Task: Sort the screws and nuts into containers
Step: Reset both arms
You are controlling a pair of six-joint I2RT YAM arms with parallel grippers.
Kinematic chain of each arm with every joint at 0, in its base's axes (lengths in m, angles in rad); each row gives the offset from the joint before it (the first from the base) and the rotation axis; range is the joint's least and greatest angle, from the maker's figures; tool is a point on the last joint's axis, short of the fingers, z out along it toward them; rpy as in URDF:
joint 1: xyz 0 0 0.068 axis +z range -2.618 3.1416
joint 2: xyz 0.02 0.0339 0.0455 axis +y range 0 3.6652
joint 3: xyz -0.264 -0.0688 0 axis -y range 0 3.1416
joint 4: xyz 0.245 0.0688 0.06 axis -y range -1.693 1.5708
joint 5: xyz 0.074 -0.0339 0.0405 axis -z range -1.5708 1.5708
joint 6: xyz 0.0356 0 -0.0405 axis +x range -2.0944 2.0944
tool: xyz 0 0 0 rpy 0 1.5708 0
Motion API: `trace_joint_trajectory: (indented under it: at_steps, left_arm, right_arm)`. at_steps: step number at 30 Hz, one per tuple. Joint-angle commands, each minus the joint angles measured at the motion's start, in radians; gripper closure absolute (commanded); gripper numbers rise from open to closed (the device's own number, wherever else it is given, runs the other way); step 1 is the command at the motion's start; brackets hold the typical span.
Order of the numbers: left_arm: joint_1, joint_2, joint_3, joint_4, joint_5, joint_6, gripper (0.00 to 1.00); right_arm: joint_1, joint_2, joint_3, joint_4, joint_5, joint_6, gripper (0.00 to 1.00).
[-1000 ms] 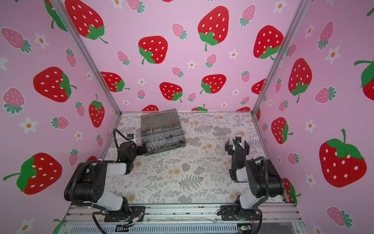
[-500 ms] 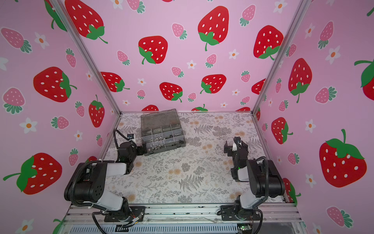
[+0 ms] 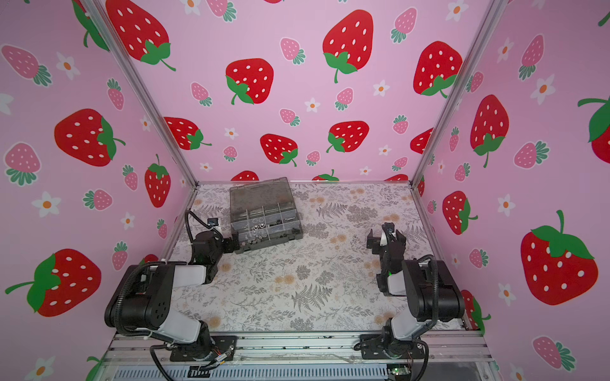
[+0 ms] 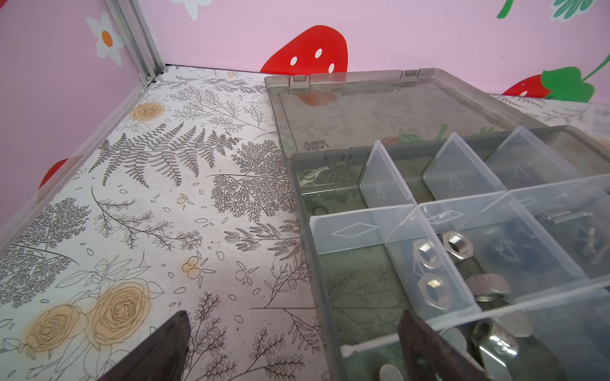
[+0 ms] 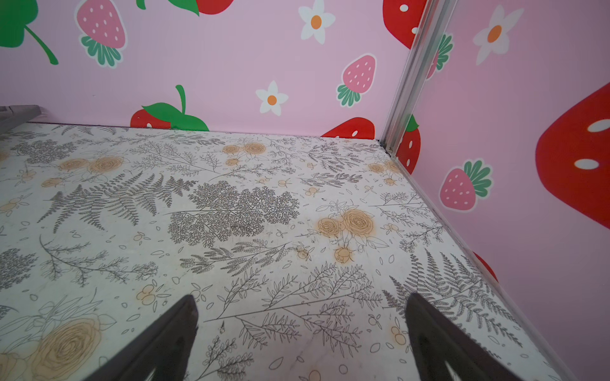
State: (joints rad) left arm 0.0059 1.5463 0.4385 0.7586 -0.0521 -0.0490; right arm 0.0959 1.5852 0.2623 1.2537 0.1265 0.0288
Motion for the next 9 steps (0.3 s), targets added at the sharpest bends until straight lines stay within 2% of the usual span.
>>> trace_joint_trajectory:
  at_steps: [1,9]
  left_arm:
    - [0.003,0.006,0.018,0.006,-0.009,0.009,0.01]
    - [0.003,0.003,0.016,0.007,-0.009,0.009,0.01]
  right_arm:
    - [0.001,-0.012,-0.005,0.015,0.015,0.005,0.00]
    - [0.002,-0.012,-0.005,0.017,0.015,0.005,0.00]
